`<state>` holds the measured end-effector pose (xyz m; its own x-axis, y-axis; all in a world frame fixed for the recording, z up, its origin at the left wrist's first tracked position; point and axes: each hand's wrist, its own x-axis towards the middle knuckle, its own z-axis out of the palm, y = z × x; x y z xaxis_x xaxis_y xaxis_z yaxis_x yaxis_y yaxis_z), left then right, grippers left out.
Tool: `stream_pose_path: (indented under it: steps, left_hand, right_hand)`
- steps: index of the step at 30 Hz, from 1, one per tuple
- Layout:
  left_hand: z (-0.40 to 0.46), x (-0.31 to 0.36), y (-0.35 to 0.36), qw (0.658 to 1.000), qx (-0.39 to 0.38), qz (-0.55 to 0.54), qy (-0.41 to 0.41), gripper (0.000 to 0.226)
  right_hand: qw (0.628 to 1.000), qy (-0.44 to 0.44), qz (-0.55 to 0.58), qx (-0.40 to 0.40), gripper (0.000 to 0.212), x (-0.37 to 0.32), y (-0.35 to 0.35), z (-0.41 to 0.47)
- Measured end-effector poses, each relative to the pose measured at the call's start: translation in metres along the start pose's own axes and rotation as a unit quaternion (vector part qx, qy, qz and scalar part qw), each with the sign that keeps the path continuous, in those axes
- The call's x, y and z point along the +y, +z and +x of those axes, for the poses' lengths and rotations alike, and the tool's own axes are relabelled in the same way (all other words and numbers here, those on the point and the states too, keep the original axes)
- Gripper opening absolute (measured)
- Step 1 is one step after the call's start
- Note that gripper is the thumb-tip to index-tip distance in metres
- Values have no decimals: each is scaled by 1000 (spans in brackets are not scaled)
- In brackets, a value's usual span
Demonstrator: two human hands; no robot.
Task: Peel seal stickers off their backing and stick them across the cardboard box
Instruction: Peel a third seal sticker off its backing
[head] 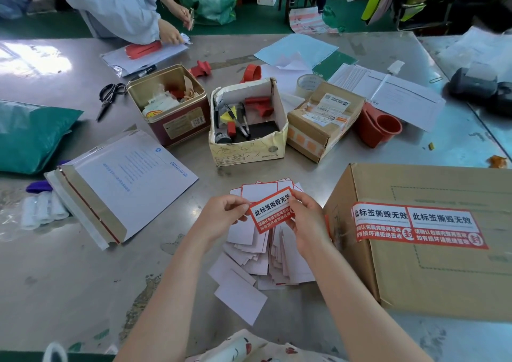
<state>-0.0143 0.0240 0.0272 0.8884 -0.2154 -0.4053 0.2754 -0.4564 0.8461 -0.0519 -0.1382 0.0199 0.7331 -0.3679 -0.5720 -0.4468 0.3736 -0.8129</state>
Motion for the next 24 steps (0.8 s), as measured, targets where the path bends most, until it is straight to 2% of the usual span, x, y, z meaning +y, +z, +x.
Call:
stream_pose_path:
  steps: [5,13,15,20,24]
  left_hand:
    - [0,-1,-3,999,-49,0,-7,14]
    - [2,0,-6,997,-78,13,-21,12]
    - [4,0,-5,997,-72,13,-21,12]
    - [10,2,-1,999,-14,-23,-19,15]
    - [12,8,5,999,23,-40,-8,16]
  right_hand:
    - [1000,-3,4,6,21,1,-1,0]
    - [1000,-6,-6,13,21,-1,-1,0]
    - [999,-17,-29,21,22,-2,-2,0]
    - [994,-47,-99,22,40,-3,-5,-1]
    - [984,-114,-132,-36,28,-7,-2,-5]
